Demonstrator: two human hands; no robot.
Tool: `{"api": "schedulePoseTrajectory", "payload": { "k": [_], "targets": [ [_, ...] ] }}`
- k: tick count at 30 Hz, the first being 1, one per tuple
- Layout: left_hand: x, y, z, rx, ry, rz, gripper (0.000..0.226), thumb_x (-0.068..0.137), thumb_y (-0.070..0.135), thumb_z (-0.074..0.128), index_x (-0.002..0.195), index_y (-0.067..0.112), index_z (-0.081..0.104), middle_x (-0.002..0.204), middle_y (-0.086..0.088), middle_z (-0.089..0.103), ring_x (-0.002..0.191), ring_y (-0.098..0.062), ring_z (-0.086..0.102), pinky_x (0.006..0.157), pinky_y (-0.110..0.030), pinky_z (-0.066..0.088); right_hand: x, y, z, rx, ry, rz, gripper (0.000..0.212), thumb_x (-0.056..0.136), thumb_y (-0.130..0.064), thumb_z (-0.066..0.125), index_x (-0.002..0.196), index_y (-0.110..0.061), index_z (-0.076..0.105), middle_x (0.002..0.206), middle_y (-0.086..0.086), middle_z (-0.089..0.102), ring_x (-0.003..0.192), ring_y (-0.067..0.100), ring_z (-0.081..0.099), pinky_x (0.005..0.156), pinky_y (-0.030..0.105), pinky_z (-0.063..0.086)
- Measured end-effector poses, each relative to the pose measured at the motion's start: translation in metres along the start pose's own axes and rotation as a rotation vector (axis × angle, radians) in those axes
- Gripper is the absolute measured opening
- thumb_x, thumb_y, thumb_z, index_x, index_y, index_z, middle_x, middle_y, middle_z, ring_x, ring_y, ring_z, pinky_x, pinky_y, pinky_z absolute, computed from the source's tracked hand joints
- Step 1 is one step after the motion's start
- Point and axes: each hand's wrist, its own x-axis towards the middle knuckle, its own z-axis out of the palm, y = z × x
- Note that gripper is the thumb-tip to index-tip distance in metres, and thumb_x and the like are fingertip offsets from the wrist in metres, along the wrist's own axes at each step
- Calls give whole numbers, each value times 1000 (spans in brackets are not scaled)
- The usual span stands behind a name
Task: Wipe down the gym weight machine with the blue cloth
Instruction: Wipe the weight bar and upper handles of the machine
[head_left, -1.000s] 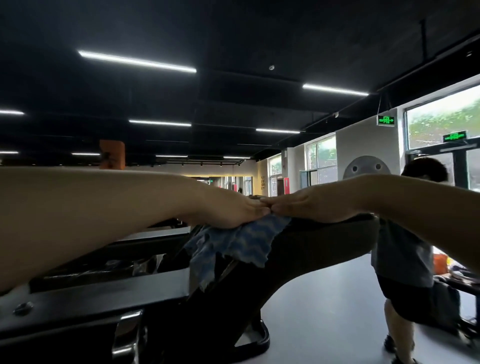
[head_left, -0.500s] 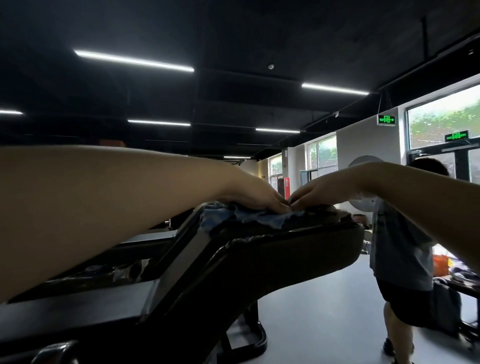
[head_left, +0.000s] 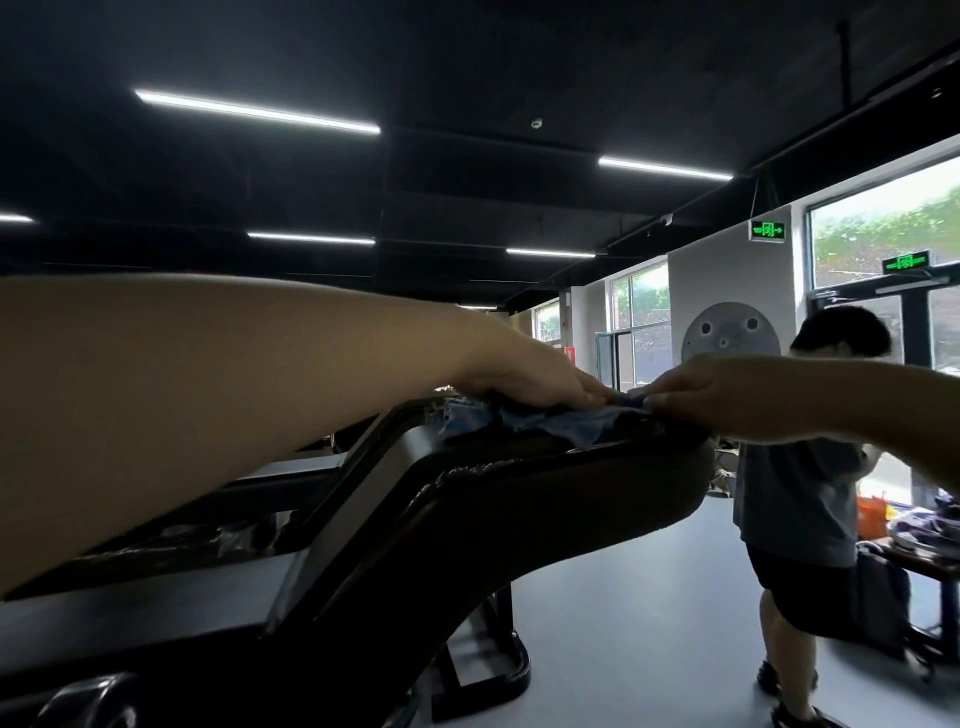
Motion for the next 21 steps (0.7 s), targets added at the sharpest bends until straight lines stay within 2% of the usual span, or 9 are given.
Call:
{"api": "schedulePoseTrajectory", "payload": {
  "k": [2, 5, 7, 11, 13, 15, 17, 19, 21],
  "targets": [
    [-7, -4, 0, -32, 6, 34, 41, 101, 29, 35, 140, 40, 36, 143, 4, 40, 121, -15, 42, 98, -28, 34, -3, -4, -1, -13, 67, -23, 31, 99, -30, 40, 100, -16, 68, 81, 13, 66, 66, 16, 52, 67, 28, 42],
    [-22, -9, 0, -36, 9, 64, 42, 100, 21, 39, 139, 35, 39, 130, 9, 47, 117, -10, 45, 88, -18, 39, -8, -17, -7, -50, 163, -46, 36, 94, -35, 45, 79, -13, 69, 54, 1, 53, 50, 11, 43, 58, 28, 38],
    [-34, -15, 1, -8, 31, 74, 43, 100, 20, 38, 141, 33, 36, 125, 12, 47, 114, -6, 43, 81, -11, 36, -13, -29, -6, -80, 177, -90, 41, 91, -37, 46, 65, -11, 63, 47, -4, 41, 45, 10, 36, 54, 26, 33],
    [-57, -31, 6, 51, 56, 115, 44, 99, 25, 38, 141, 37, 34, 139, 13, 43, 122, -5, 42, 100, -19, 30, -27, -47, 4, -10, 243, -150, 47, 87, -46, 47, 58, -11, 61, 35, -6, 36, 35, 6, 31, 42, 15, 28],
    [-63, -43, 12, 88, 78, 143, 45, 97, 31, 42, 141, 40, 34, 137, 14, 46, 121, -4, 45, 99, -18, 33, -34, -55, 10, 21, 311, -182, 48, 82, -52, 45, 69, -12, 71, 43, -5, 49, 39, 8, 39, 45, 14, 32],
    [-63, -59, 18, 83, 151, 169, 49, 93, 40, 47, 141, 42, 36, 133, 17, 51, 116, 1, 49, 90, -12, 38, -36, -62, 15, -63, 353, -223, 46, 76, -53, 41, 89, -25, 74, 69, -4, 67, 56, 5, 52, 55, 11, 37],
    [-64, -73, 24, 52, 170, 154, 54, 90, 46, 50, 140, 47, 32, 131, 21, 52, 112, 7, 50, 85, -7, 36, -34, -70, 22, -107, 333, -258, 41, 80, -50, 42, 108, -36, 68, 92, -11, 69, 75, 3, 58, 72, 16, 44],
    [-69, -83, 29, 35, 176, 119, 60, 87, 49, 51, 142, 48, 27, 131, 22, 51, 109, 9, 50, 82, -6, 36, -29, -79, 28, -134, 261, -271, 35, 89, -45, 44, 120, -40, 60, 95, -17, 64, 83, 3, 59, 79, 24, 47],
    [-80, -87, 31, 54, 182, 97, 65, 87, 48, 52, 145, 45, 22, 132, 18, 51, 106, 6, 50, 84, -10, 38, -22, -88, 31, -188, 218, -296, 34, 93, -44, 42, 123, -41, 57, 91, -17, 62, 82, 2, 58, 81, 28, 49]
  ]
}}
